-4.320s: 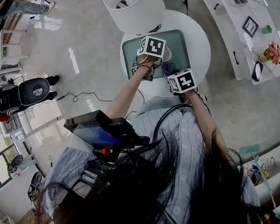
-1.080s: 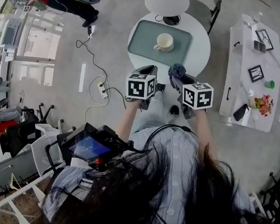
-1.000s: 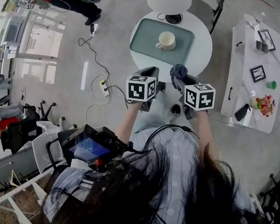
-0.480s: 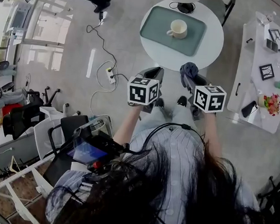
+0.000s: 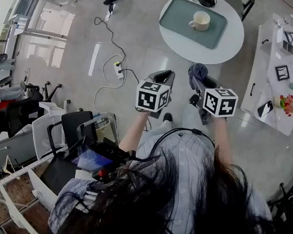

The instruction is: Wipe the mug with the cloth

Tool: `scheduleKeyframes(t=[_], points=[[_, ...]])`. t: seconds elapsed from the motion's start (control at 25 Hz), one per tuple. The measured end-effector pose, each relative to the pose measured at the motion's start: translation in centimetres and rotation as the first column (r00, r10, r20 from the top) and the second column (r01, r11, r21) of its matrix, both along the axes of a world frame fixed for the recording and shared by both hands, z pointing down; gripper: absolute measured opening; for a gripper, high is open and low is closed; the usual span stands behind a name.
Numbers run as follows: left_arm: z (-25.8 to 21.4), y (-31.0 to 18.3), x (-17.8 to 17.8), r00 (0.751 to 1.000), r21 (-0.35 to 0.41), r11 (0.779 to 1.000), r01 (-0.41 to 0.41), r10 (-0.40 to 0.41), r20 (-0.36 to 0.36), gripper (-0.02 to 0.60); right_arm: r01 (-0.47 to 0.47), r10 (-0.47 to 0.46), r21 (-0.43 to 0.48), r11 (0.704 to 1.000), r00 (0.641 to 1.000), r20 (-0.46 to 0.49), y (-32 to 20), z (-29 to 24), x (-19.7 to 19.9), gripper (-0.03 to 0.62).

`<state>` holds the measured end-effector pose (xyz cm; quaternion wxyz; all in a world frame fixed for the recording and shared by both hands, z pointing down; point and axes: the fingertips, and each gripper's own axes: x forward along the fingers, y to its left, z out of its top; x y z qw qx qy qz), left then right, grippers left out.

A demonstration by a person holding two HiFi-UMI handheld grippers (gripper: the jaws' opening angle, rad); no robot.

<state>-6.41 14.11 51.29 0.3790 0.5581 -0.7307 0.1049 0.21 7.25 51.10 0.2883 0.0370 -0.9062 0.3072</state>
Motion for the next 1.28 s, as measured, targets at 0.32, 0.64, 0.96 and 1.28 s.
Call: scheduleKeyframes(t=[0.32, 0.64, 0.96, 1.28], points=[[-1.2, 7.4, 2.0, 0.994, 0.033, 0.995, -0.092, 0.090, 0.067, 0.041, -0.029, 0.029, 0.025, 0.999, 0.999, 0.019, 7.7, -1.2, 1.2, 0.098], [-1.8, 13.5, 4.4, 0.985, 0.068, 0.986, -0.150, 0.143, 0.099, 0.041, -0.064, 0.061, 0.057, 0.996, 0.997, 0.048, 14.4, -2.5, 3.6, 0.098], [-2.2, 16.5, 6.8, 0.980, 0.102, 0.978, -0.181, 0.171, 0.100, 0.041, -0.110, 0.106, 0.078, 0.991, 0.993, 0.054, 18.3, -3.0, 7.0, 0.098], [-2.6, 17.1, 8.9, 0.975, 0.132, 0.969, -0.211, 0.199, 0.102, 0.041, -0.110, 0.102, 0.117, 0.987, 0.993, 0.066, 19.9, -3.6, 8.8, 0.098]])
